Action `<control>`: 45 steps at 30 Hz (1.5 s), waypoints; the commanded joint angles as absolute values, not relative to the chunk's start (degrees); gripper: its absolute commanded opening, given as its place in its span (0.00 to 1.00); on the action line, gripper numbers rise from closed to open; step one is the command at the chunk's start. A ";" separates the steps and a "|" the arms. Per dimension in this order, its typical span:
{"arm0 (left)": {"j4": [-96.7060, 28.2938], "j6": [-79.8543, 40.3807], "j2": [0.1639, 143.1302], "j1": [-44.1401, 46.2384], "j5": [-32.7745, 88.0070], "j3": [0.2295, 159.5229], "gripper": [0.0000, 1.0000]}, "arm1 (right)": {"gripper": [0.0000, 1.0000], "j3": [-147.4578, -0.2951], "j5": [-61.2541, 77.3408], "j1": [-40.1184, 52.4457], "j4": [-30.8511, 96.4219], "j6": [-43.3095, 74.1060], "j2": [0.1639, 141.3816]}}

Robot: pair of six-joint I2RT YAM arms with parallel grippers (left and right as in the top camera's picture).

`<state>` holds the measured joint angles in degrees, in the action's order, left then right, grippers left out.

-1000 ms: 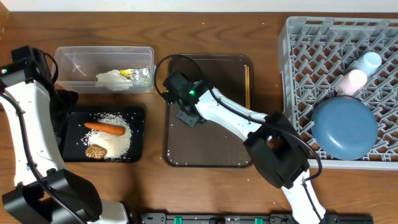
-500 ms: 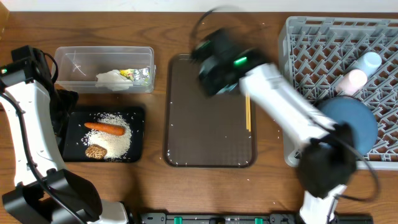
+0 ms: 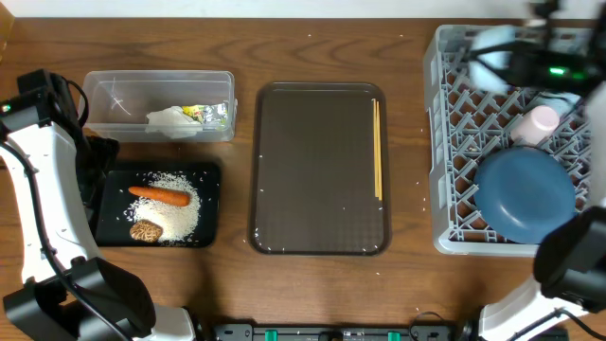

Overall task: Sort waste into correct bins and load items into the dishwasher rack
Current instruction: 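Carry the light-blue bowl with the right gripper into the rack, then set the bowl upside down in the rack and open the right gripper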

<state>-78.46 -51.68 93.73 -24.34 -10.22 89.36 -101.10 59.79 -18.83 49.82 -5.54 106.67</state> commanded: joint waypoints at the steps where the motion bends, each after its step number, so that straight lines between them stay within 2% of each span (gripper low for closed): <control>1: -78.81 -52.40 93.54 -24.58 -10.50 89.47 0.98 | 0.01 -100.22 68.64 -22.61 49.67 -8.03 106.63; 5: -78.78 -52.40 93.54 -24.58 -10.48 89.47 0.98 | 0.01 -97.06 70.37 -23.42 45.17 -8.67 106.89; 9: -78.78 -52.40 93.54 -24.58 -10.48 89.47 0.98 | 0.01 -91.96 74.00 -22.02 35.00 -7.86 107.04; 16: -78.78 -52.40 93.54 -24.58 -10.48 89.47 0.98 | 0.01 -80.90 69.14 -18.68 9.26 5.32 107.18; 21: -78.78 -52.40 93.54 -24.58 -10.48 89.47 0.98 | 0.01 -75.46 64.60 -17.61 -3.31 9.67 107.22; 29: -78.78 -52.40 93.54 -24.58 -10.50 89.47 0.98 | 0.01 -74.89 61.43 -16.49 -8.25 9.85 111.63; 39: -78.78 -52.40 93.54 -24.58 -10.48 89.47 0.98 | 0.01 -74.89 61.93 -16.53 -20.51 18.09 120.11; 45: -78.78 -52.40 93.54 -24.58 -10.50 89.47 0.98 | 0.01 -74.89 61.95 -16.58 -22.22 19.33 120.68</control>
